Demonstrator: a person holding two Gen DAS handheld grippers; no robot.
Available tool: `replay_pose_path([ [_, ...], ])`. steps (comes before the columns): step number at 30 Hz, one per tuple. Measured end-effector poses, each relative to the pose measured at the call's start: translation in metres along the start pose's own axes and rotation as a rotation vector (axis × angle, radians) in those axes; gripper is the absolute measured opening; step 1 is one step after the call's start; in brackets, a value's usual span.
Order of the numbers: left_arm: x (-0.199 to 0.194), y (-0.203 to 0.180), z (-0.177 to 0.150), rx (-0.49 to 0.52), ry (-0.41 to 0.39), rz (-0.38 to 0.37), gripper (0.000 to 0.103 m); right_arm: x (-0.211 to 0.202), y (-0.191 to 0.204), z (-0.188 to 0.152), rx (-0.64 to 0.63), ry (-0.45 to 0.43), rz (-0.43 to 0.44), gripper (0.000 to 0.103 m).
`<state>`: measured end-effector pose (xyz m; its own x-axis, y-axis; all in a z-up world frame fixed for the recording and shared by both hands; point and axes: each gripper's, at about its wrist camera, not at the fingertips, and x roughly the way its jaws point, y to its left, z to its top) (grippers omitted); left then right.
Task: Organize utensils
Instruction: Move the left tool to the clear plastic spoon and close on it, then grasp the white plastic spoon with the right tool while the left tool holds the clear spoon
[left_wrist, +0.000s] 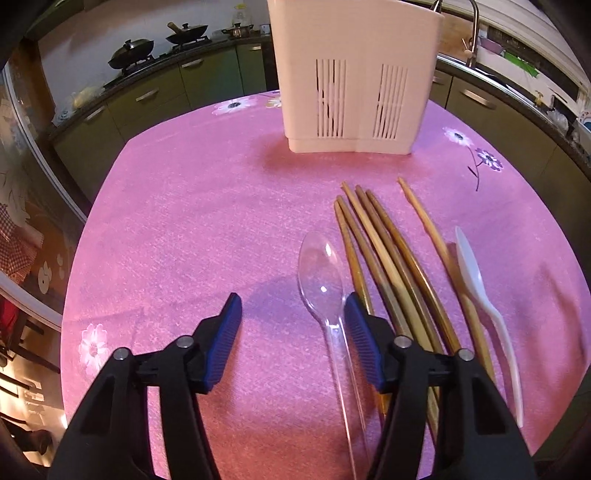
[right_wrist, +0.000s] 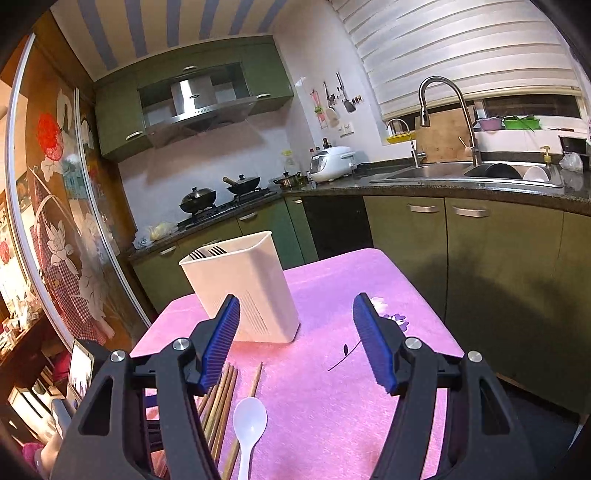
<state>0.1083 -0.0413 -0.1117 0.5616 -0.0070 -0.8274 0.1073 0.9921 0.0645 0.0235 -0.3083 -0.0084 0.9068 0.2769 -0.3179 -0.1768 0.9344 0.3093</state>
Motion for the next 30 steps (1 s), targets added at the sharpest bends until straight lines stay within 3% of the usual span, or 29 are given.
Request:
replay_pose_path([
  [4,-0.004,-0.006,-0.003,0.024,-0.002,-0.025,0.028,0.01,0.007,0.002,-0.011,0.058,0.006,0.064],
  [5,-0.005,-0.008,-0.003,0.031,-0.002,-0.032,0.018,0.018,0.01,0.003,-0.02,0.117,0.018,0.064],
  [7,-0.005,-0.011,-0.003,0.041,-0.003,-0.035,0.017,0.037,0.015,-0.006,-0.028,0.273,0.057,0.075],
  [9,-0.005,-0.011,-0.003,0.048,-0.005,-0.043,0.017,0.054,0.022,-0.02,-0.055,0.418,0.09,0.076],
  [10,-0.006,-0.01,-0.003,0.049,-0.009,-0.046,0.017,0.058,0.025,-0.028,-0.08,0.463,0.097,0.073],
  [11,-0.006,-0.01,-0.002,0.049,-0.014,-0.047,0.017,0.061,0.03,-0.039,-0.124,0.499,0.084,0.057],
  [12,-0.007,-0.01,-0.002,0.05,-0.02,-0.047,0.017,0.064,0.034,-0.049,-0.158,0.531,0.065,0.05],
  [13,-0.009,-0.01,-0.002,0.051,-0.026,-0.045,0.017,0.065,0.035,-0.057,-0.167,0.548,0.06,0.044],
  [16,-0.011,-0.009,-0.001,0.049,-0.034,-0.046,0.017,0.068,0.036,-0.073,-0.16,0.585,0.082,0.044],
  [21,-0.016,-0.008,0.0,0.051,-0.051,-0.05,0.017,0.066,0.05,-0.075,-0.209,0.575,0.087,0.044],
  [30,-0.024,-0.006,0.001,0.05,-0.076,-0.059,0.017,0.077,0.057,-0.09,-0.267,0.634,0.034,0.021],
])
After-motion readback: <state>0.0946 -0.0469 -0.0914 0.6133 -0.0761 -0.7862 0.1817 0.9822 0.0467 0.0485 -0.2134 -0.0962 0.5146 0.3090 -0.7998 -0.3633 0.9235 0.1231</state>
